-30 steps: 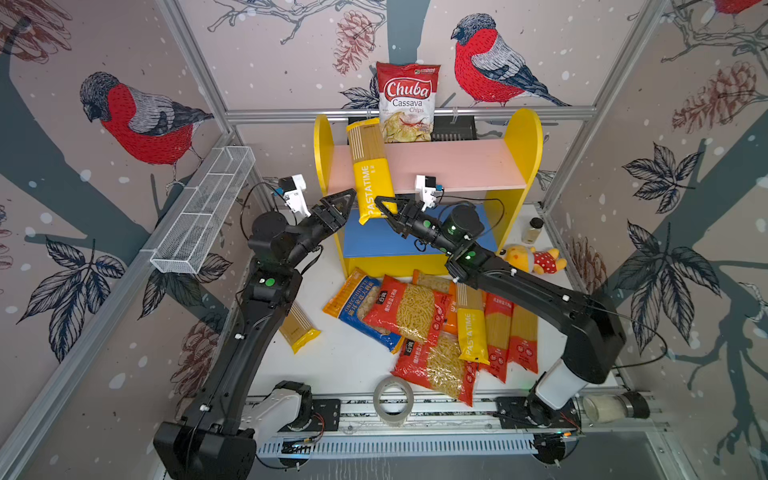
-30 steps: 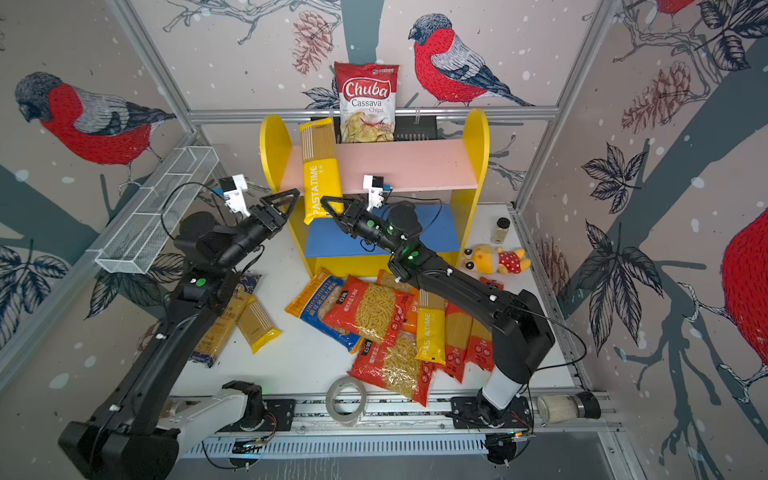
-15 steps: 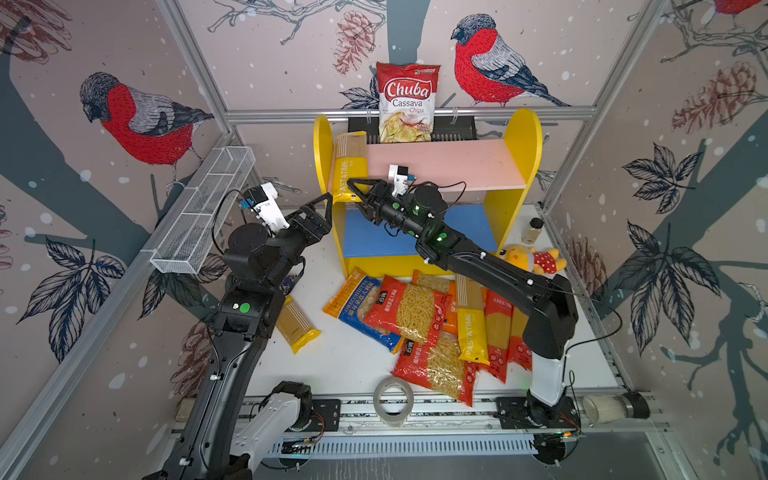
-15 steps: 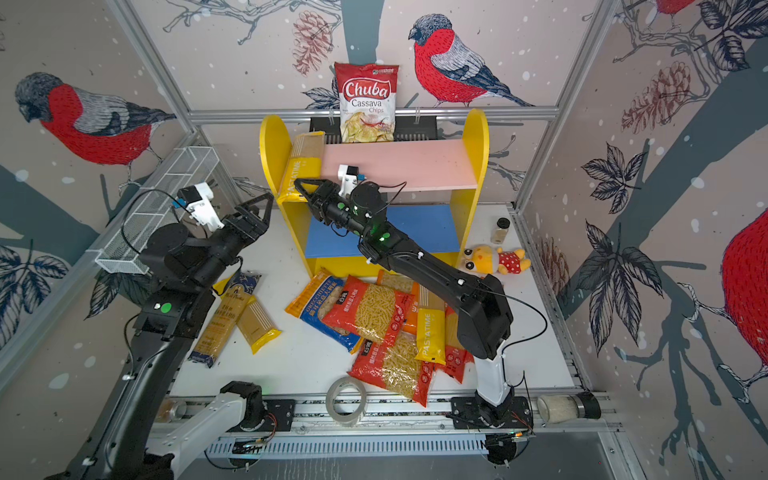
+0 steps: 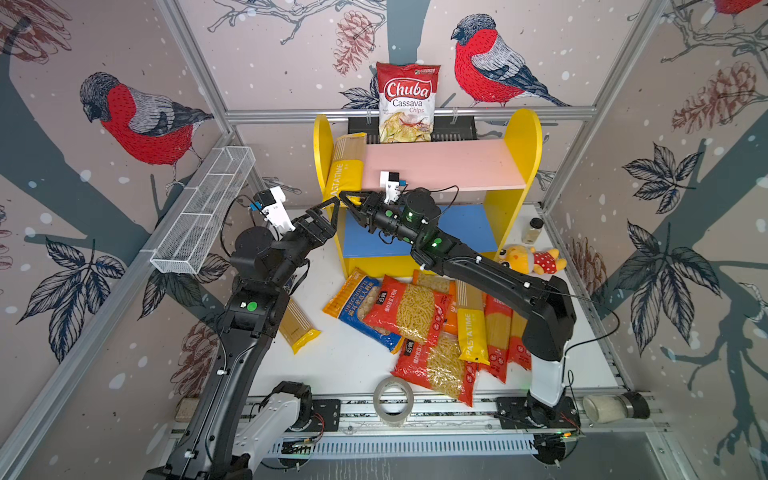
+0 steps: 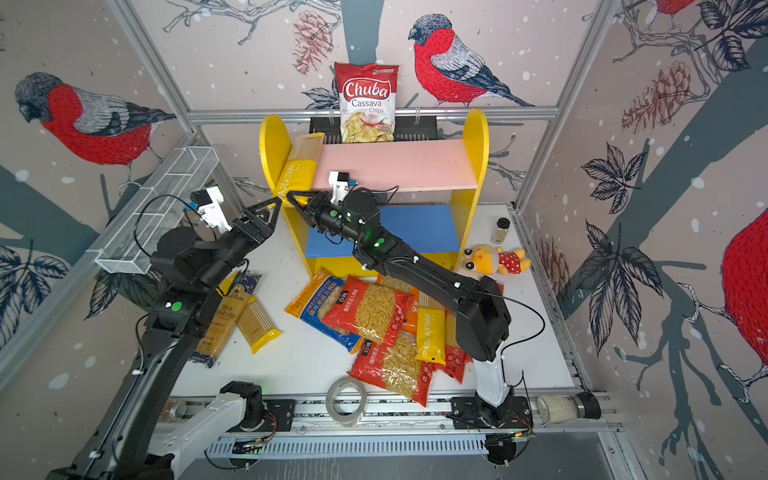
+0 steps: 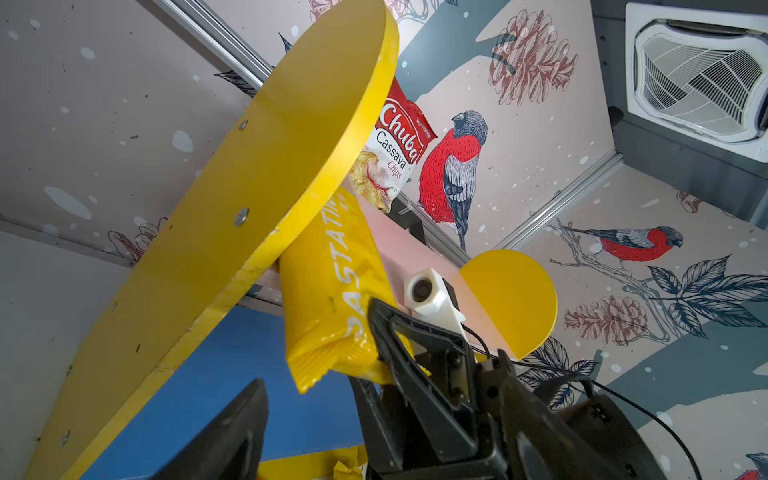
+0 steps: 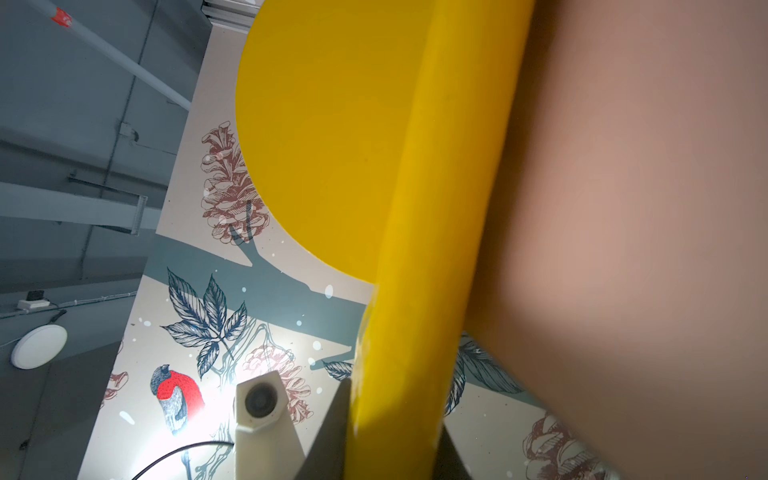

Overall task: Place and organize the pasta boxes and bags onto the shelf
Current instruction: 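Open the left gripper while the right gripper pushes the package along the pink shelf, then withdraw both grippers and lower them onto a second spaghetti package in the pile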

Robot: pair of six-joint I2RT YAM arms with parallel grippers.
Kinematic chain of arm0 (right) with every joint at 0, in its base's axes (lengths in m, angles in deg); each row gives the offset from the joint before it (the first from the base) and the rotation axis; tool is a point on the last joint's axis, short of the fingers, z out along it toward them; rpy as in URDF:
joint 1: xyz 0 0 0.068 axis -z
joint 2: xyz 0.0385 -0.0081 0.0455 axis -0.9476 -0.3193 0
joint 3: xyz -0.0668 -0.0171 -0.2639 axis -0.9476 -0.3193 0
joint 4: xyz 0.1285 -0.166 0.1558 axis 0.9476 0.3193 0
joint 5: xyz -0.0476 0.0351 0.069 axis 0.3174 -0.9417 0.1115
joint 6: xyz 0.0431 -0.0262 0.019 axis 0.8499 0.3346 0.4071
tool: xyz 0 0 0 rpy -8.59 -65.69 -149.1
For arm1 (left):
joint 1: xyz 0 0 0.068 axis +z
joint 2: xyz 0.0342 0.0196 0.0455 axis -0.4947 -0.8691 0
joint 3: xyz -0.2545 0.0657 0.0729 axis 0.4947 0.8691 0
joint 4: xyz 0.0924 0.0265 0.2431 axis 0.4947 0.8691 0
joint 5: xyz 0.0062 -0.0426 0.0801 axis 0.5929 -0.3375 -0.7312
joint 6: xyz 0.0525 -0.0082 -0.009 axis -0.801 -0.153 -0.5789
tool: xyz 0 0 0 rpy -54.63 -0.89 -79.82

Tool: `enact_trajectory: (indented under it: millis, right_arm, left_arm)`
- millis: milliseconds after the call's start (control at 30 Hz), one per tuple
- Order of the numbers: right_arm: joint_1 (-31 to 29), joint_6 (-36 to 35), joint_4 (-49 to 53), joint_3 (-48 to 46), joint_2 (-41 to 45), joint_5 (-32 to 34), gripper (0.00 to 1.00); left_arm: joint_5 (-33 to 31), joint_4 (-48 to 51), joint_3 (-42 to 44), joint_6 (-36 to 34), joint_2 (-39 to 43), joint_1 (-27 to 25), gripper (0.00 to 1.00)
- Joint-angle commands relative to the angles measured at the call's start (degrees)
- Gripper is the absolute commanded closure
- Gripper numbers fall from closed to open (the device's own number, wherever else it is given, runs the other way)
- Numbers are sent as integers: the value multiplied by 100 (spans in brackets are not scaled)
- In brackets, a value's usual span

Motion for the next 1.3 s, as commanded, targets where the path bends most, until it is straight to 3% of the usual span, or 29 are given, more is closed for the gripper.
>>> enact_trajectory:
  millis: [0, 133, 267, 367, 600, 867, 1067, 1133, 1267]
  right_arm:
    - [72, -180, 120, 396, -250, -50, 79]
    - [64, -128, 169, 434, -372, -192, 75]
    - [37, -267, -18, 133, -189, -416, 50]
    - [40, -529, -247, -464, 224, -521, 37]
    - [37, -1299, -500, -2275, 1534, -338, 29]
    - [264, -2531, 289, -4986, 3352, 250, 32]
    - [1522, -2571, 1336, -6963, 4674, 235, 38]
    - [1988, -2915, 1948, -7230, 5024, 259, 39]
    - [3109, -3675, 3162, -7424, 5384, 193, 41]
  left_arm:
    - [43, -282, 21, -8, 52, 4, 14]
    - [-24, -235, 94, -51, 155, 9, 14]
    - [-28, -246, 155, -131, 243, 8, 14]
    - [93, -349, 303, -261, 338, 4, 14]
    - [134, -746, 959, -697, 801, -167, 14]
    - [-1263, -895, 2088, -1546, 929, -2106, 17]
    - [-2380, -1670, 2731, -1785, -58, -3814, 17]
    - [-2389, -2005, 2756, -1703, -708, -4198, 17]
    - [-1201, -2313, 2279, -1234, -2410, -4404, 18]
